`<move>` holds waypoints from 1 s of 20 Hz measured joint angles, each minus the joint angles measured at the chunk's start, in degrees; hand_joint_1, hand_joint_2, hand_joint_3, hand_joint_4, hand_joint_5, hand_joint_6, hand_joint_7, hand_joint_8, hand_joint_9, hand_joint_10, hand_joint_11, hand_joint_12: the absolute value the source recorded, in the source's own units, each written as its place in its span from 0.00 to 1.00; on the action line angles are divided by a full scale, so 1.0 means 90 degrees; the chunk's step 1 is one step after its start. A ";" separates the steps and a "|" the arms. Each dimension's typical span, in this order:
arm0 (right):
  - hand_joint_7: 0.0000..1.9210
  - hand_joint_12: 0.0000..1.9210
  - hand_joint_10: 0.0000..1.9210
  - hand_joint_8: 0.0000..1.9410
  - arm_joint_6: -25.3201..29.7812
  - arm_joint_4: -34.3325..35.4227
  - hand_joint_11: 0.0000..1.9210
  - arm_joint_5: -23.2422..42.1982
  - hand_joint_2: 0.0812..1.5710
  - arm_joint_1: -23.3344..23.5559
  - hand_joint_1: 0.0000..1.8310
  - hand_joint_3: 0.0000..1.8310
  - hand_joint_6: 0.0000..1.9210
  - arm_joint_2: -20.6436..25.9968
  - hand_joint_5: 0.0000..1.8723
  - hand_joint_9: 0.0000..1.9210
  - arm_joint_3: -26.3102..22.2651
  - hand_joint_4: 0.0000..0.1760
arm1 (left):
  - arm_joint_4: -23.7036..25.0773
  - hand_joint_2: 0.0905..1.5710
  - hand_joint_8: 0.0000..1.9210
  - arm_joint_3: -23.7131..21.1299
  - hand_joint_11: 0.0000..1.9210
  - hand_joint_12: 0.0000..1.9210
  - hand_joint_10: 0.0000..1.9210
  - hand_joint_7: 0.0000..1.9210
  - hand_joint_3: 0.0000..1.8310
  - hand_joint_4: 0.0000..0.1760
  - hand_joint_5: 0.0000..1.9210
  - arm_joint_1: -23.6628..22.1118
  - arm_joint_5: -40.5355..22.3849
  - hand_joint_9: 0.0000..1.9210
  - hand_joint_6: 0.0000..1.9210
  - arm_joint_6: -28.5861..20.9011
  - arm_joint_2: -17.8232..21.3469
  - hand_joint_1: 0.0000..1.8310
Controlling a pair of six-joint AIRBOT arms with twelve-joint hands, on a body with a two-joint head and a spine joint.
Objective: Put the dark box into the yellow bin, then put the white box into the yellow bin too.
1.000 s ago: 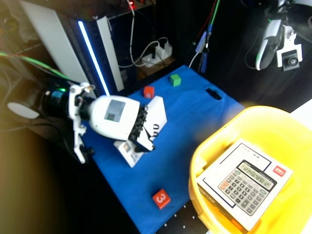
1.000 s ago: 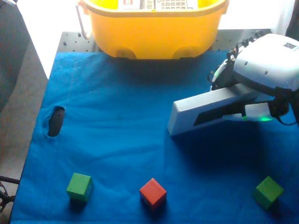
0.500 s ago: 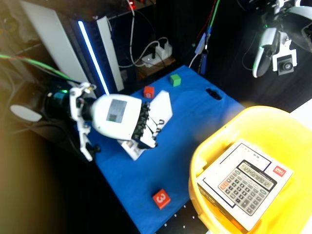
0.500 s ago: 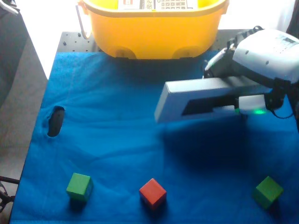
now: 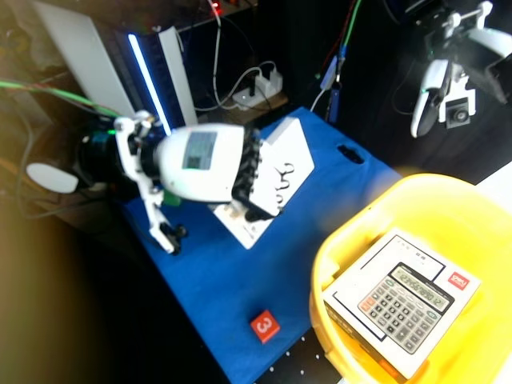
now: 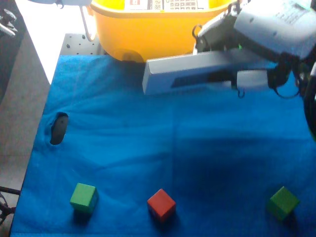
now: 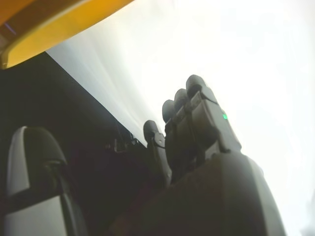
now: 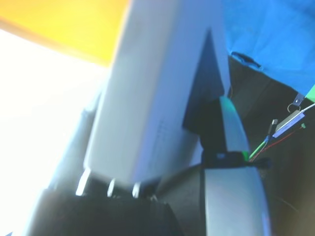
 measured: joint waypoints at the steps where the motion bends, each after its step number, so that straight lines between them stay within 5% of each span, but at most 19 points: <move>1: 0.53 0.84 0.64 0.61 -0.0002 -0.0007 0.49 0.0017 0.70 0.0121 0.69 0.00 0.40 0.0000 0.50 0.55 0.0002 0.00 | -0.0017 0.50 0.01 0.0000 0.12 0.00 0.00 0.19 0.00 0.94 0.20 0.0036 0.0029 0.15 0.00 0.0002 -0.0017 0.63; 4: 0.57 0.83 0.61 0.55 0.0000 -0.0177 0.47 0.0078 0.69 0.0415 0.69 0.00 0.42 -0.0002 0.50 0.56 0.0044 0.00 | -0.0151 0.51 0.00 0.0000 0.11 0.00 0.00 0.18 0.00 0.90 0.18 0.0228 -0.0034 0.14 0.00 0.0002 -0.0022 0.61; 6: 0.58 0.84 0.62 0.52 0.0000 -0.0272 0.49 0.0024 0.68 0.0605 0.69 0.00 0.41 -0.0002 0.51 0.57 0.0092 0.00 | -0.0287 0.51 0.00 0.0000 0.10 0.00 0.00 0.17 0.00 1.00 0.18 0.0398 -0.0080 0.13 0.00 0.0000 -0.0024 0.61; 7: 0.57 0.87 0.66 0.55 0.0005 -0.0267 0.49 0.0036 0.68 0.0712 0.70 0.00 0.36 -0.0002 0.54 0.57 0.0141 0.00 | -0.0393 0.51 0.00 0.0000 0.11 0.01 0.00 0.18 0.00 0.95 0.18 0.0493 -0.0119 0.14 0.00 0.0000 -0.0024 0.61; 10: 0.61 0.91 0.73 0.45 -0.0012 -0.0299 0.54 0.0032 0.67 0.1042 0.64 0.00 0.43 -0.0002 0.57 0.59 0.0236 0.00 | -0.0634 0.51 0.00 0.0012 0.12 0.01 0.00 0.16 0.00 0.81 0.17 0.0593 -0.0185 0.13 0.00 0.0002 -0.0024 0.58; 13: 0.64 0.84 0.61 0.35 -0.0124 -0.0304 0.52 0.0070 0.67 0.1336 0.64 0.00 0.43 -0.0002 0.57 0.61 0.0301 0.00 | -0.0748 0.50 0.00 0.0010 0.10 0.00 0.00 0.15 0.00 0.80 0.16 0.0624 -0.0352 0.12 0.00 0.0005 -0.0024 0.60; 14: 0.65 0.91 0.72 0.40 -0.0177 -0.0313 0.56 0.0063 0.66 0.1464 0.64 0.00 0.41 -0.0002 0.58 0.61 0.0335 0.00 | -0.0777 0.51 0.00 0.0007 0.10 0.00 0.00 0.12 0.00 0.60 0.12 0.0631 -0.0437 0.11 0.00 0.0007 -0.0024 0.57; 16: 0.63 0.96 0.78 0.50 -0.0330 -0.0316 0.56 0.0097 0.66 0.1637 0.64 0.00 0.41 -0.0005 0.58 0.61 0.0391 0.00 | -0.0833 0.50 0.00 -0.0022 0.10 0.00 0.00 0.12 0.00 0.62 0.12 0.0634 -0.0568 0.12 0.00 0.0010 -0.0024 0.57; 17: 0.62 0.91 0.76 0.55 -0.0379 -0.0294 0.58 0.0168 0.66 0.1673 0.65 0.00 0.40 -0.0017 0.59 0.62 0.0440 0.00 | -0.0906 0.51 0.00 -0.0066 0.06 0.00 0.00 0.10 0.00 0.98 0.13 0.0636 -0.0692 0.09 0.01 0.0012 -0.0024 0.57; 20: 0.61 0.84 0.66 0.44 -0.0393 -0.0134 0.57 0.0112 0.67 0.1676 0.64 0.00 0.44 -0.0119 0.56 0.62 0.0641 0.00 | -0.1117 0.50 0.01 -0.0158 0.09 0.01 0.00 0.12 0.00 0.95 0.12 0.0680 -0.0976 0.10 0.00 0.0029 -0.0022 0.54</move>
